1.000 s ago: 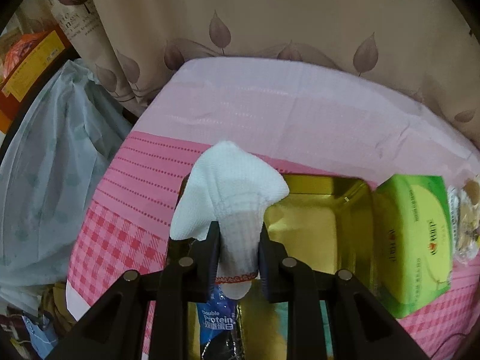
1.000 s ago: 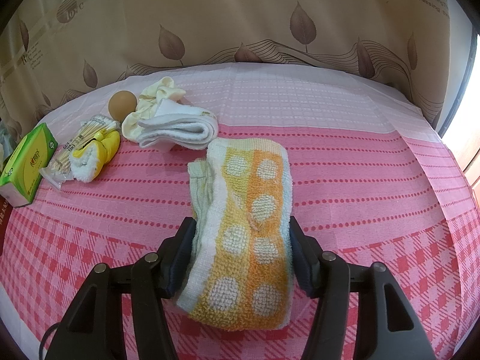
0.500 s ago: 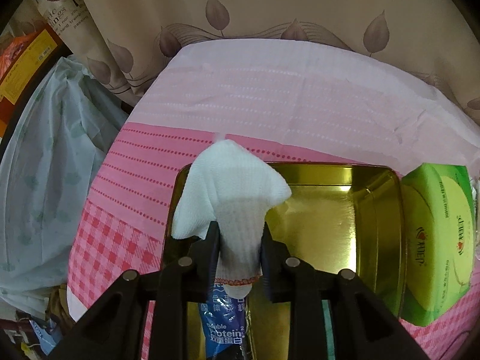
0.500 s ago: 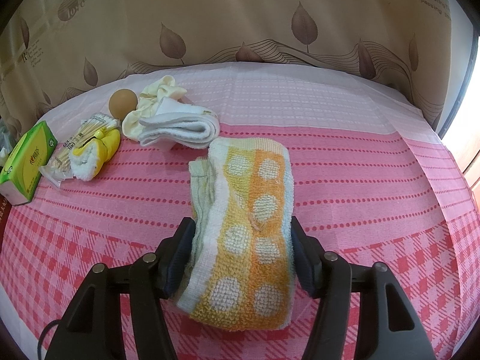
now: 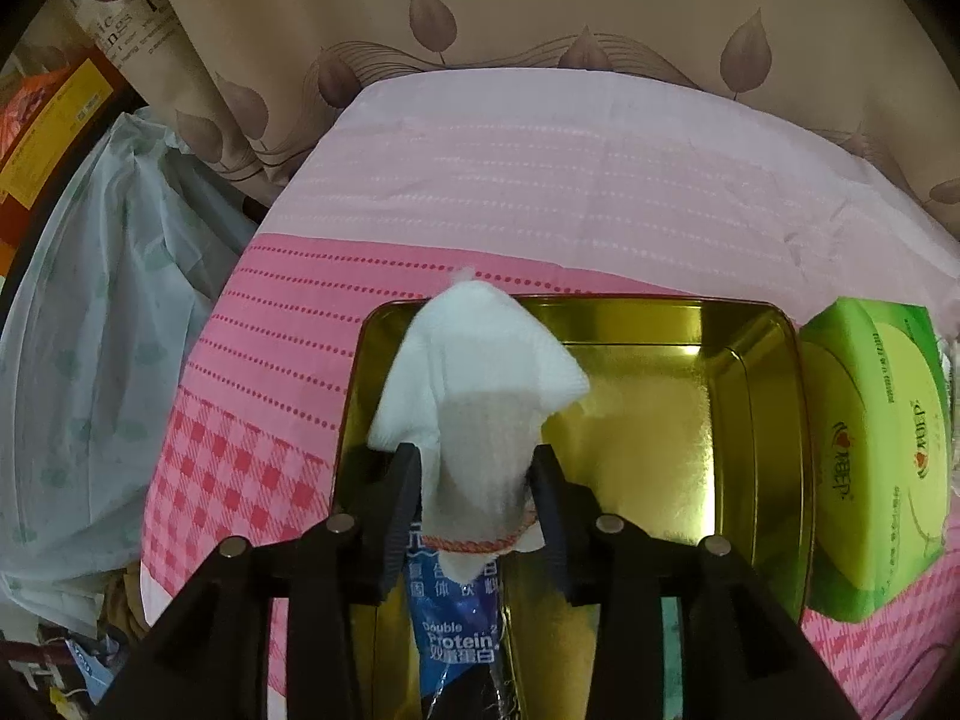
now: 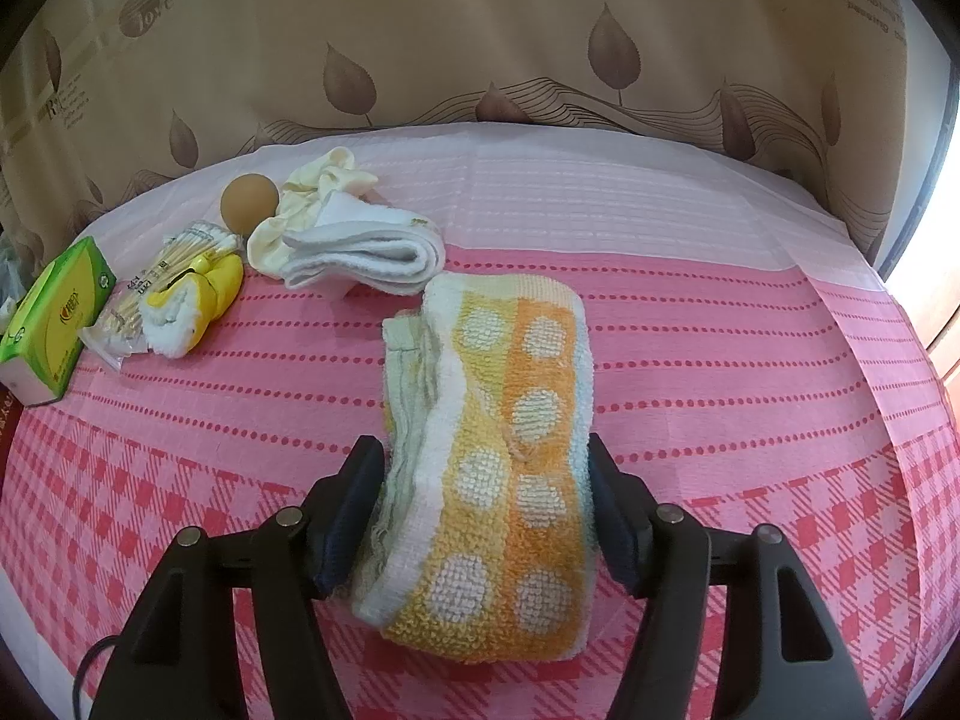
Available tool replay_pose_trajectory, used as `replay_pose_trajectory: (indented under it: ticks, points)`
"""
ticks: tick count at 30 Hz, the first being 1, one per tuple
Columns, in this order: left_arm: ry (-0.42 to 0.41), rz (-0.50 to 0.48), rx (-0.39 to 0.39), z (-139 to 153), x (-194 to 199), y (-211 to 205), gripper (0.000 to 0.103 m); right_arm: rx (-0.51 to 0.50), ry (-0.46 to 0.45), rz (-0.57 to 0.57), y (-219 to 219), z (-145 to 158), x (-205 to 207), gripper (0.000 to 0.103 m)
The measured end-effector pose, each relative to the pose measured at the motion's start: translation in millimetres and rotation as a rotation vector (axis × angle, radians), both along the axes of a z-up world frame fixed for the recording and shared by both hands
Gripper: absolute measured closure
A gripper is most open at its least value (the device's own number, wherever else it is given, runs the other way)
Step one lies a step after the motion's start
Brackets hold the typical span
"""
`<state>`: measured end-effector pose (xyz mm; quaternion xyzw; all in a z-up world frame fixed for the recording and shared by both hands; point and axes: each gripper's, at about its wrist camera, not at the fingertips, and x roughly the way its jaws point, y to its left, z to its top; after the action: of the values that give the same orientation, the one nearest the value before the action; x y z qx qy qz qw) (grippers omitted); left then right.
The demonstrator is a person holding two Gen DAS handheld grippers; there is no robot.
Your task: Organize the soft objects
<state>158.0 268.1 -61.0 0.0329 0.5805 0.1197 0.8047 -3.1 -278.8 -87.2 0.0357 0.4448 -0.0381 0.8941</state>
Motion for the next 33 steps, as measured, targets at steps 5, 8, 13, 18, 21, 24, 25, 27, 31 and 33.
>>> replay_pose_trajectory:
  ticks: [5,8,13,18,21,24,25,27,31,33]
  points:
    - [-0.018,0.009,-0.022,7,-6,2,0.060,-0.001,0.000,0.000,0,0,1,0.039]
    - [-0.022,0.010,-0.051,10,-10,4,0.059,-0.004,0.001,0.001,1,0,0,0.039]
    - [-0.040,0.003,-0.068,17,-20,1,0.059,-0.005,0.001,0.002,0,0,0,0.039]
    - [-0.080,0.014,-0.079,28,-36,-2,0.059,-0.005,0.001,0.002,1,0,0,0.039]
    - [-0.134,0.023,-0.076,40,-52,-6,0.059,-0.005,0.001,0.002,1,0,1,0.039]
    - [-0.195,0.036,-0.055,50,-70,-11,0.059,-0.003,0.000,0.002,1,0,1,0.039]
    - [-0.212,0.039,-0.040,52,-77,-15,0.059,-0.003,0.000,0.001,1,0,1,0.039]
    - [-0.244,0.034,-0.007,55,-89,-21,0.059,0.002,-0.003,0.000,0,0,1,0.039]
    - [-0.295,0.030,0.015,57,-114,-30,0.059,0.027,-0.012,-0.010,-3,1,-1,0.037]
    - [-0.301,0.026,0.010,55,-122,-31,0.059,0.057,-0.020,-0.016,-6,2,-2,0.032]
